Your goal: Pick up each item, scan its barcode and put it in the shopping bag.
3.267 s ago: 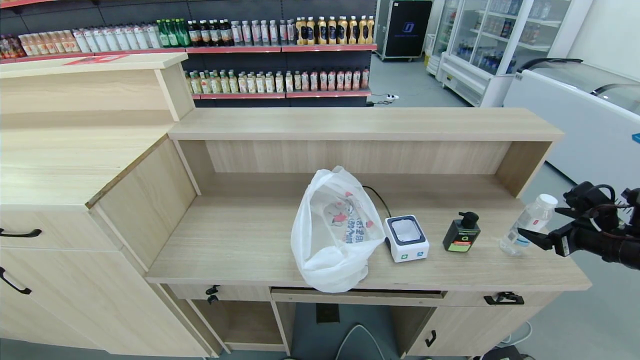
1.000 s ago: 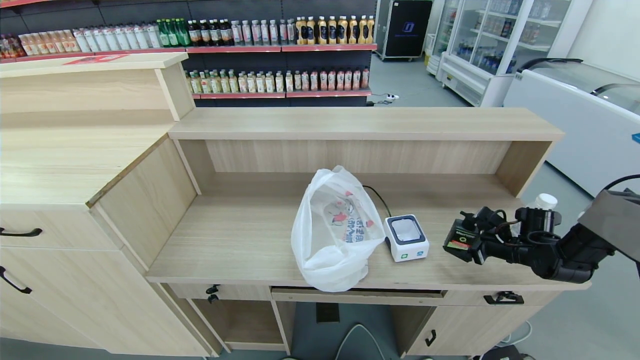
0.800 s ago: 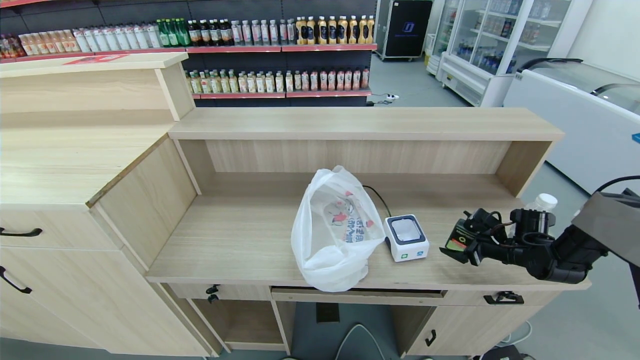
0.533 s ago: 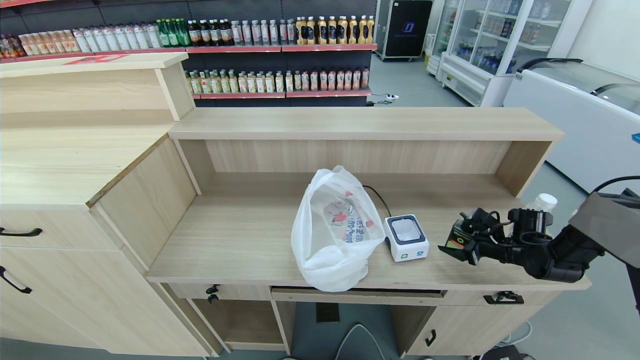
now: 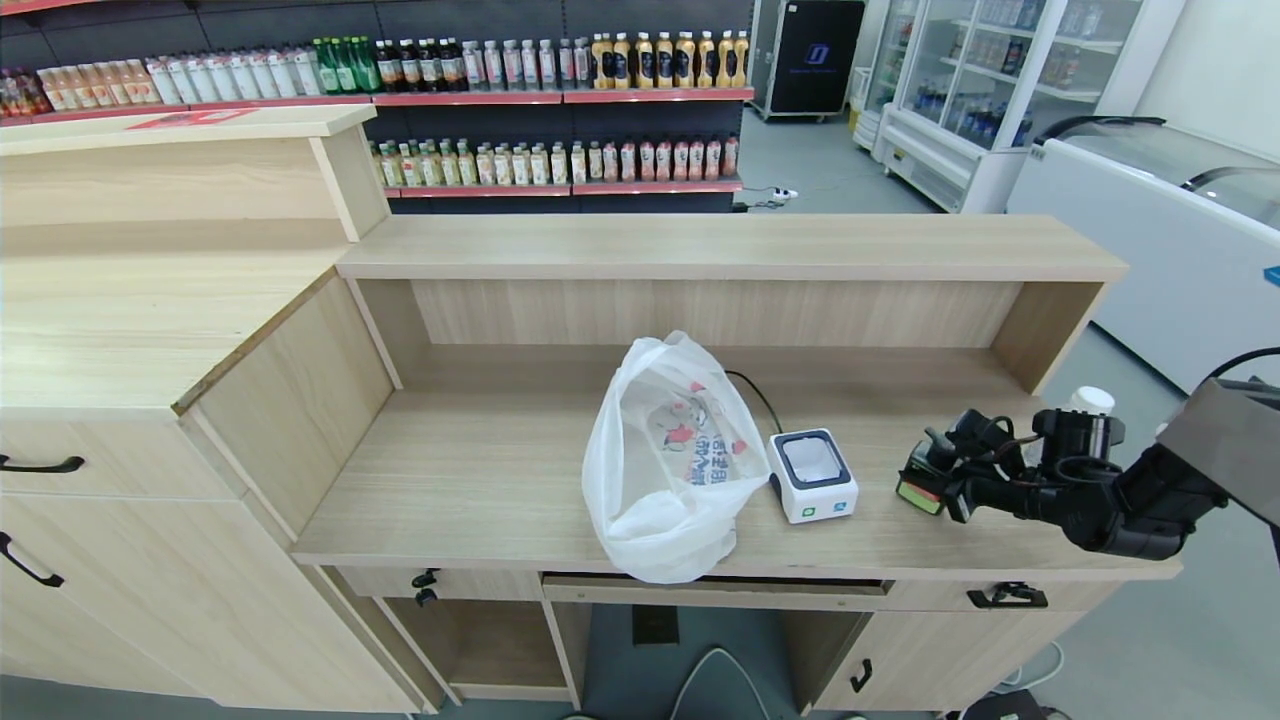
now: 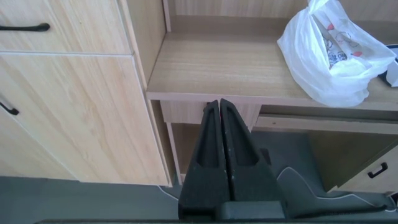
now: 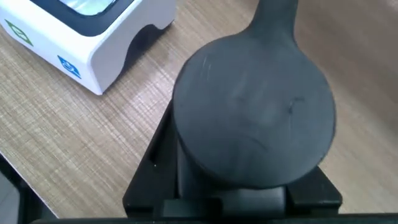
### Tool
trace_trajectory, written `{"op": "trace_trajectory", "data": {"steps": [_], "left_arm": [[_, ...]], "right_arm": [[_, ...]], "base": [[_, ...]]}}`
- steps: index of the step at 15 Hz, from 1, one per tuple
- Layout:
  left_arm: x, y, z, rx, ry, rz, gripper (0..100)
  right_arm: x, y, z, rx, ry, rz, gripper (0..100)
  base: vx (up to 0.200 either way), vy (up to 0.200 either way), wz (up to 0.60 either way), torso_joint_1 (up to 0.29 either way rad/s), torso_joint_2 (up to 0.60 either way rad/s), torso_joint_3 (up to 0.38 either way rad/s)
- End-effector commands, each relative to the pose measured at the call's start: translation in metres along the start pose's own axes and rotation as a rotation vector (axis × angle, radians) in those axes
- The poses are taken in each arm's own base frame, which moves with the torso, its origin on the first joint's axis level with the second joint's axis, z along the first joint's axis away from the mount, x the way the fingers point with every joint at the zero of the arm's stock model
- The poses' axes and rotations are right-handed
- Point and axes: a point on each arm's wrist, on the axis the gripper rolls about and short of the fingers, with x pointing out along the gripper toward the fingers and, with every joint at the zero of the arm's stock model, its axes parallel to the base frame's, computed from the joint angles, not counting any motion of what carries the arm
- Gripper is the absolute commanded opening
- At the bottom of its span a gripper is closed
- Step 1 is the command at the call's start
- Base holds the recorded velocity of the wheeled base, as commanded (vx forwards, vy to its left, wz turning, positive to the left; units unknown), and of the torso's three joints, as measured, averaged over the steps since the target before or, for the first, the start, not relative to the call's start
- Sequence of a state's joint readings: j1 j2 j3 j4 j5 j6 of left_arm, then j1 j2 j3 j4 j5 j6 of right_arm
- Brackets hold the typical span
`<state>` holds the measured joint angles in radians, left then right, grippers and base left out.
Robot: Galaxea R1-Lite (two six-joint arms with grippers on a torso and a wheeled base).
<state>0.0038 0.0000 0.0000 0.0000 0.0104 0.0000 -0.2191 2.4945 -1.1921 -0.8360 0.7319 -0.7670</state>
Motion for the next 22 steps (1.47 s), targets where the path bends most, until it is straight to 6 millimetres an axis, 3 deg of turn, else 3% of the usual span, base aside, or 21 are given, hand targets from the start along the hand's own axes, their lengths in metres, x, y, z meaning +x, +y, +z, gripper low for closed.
{"op": "trace_trajectory", "data": {"steps": [1, 5, 7, 9, 12, 14, 17, 19, 21, 22], "left_arm": [[0.0, 0.0, 0.0, 0.0, 0.0, 0.001, 0], [0.0, 0.0, 0.0, 0.0, 0.0, 0.001, 0], [0.0, 0.0, 0.0, 0.0, 0.0, 0.001, 0], [0.0, 0.0, 0.0, 0.0, 0.0, 0.001, 0], [0.0, 0.0, 0.0, 0.0, 0.0, 0.001, 0], [0.0, 0.0, 0.0, 0.0, 0.0, 0.001, 0], [0.0, 0.0, 0.0, 0.0, 0.0, 0.001, 0], [0.0, 0.0, 0.0, 0.0, 0.0, 0.001, 0], [0.0, 0.0, 0.0, 0.0, 0.0, 0.001, 0], [0.0, 0.0, 0.0, 0.0, 0.0, 0.001, 0]], "right_arm": [[-0.019, -0.015, 0.027, -0.077, -0.055, -0.044, 0], [-0.096, -0.008, 0.106, -0.244, -0.222, 0.006, 0], [-0.157, 0.004, 0.152, -0.432, -0.306, 0.031, 0], [-0.195, 0.022, 0.17, -0.568, -0.388, 0.106, 0], [-0.237, 0.067, 0.159, -0.89, -0.428, 0.065, 0], [-0.247, 0.09, 0.17, -1.03, -0.446, 0.06, 0], [-0.237, 0.117, 0.204, -1.413, -0.528, 0.044, 0], [-0.225, 0.142, 0.231, -1.726, -0.722, 0.006, 0], [-0.222, 0.159, 0.25, -1.864, -0.871, -0.072, 0], [-0.221, 0.158, 0.255, -1.9, -0.875, -0.116, 0]], "base": [[0.0, 0.0, 0.0, 0.0, 0.0, 0.0], [0.0, 0.0, 0.0, 0.0, 0.0, 0.0], [0.0, 0.0, 0.0, 0.0, 0.0, 0.0], [0.0, 0.0, 0.0, 0.0, 0.0, 0.0], [0.0, 0.0, 0.0, 0.0, 0.0, 0.0], [0.0, 0.0, 0.0, 0.0, 0.0, 0.0], [0.0, 0.0, 0.0, 0.0, 0.0, 0.0], [0.0, 0.0, 0.0, 0.0, 0.0, 0.0], [0.0, 0.0, 0.0, 0.0, 0.0, 0.0], [0.0, 0.0, 0.0, 0.0, 0.0, 0.0]]}}
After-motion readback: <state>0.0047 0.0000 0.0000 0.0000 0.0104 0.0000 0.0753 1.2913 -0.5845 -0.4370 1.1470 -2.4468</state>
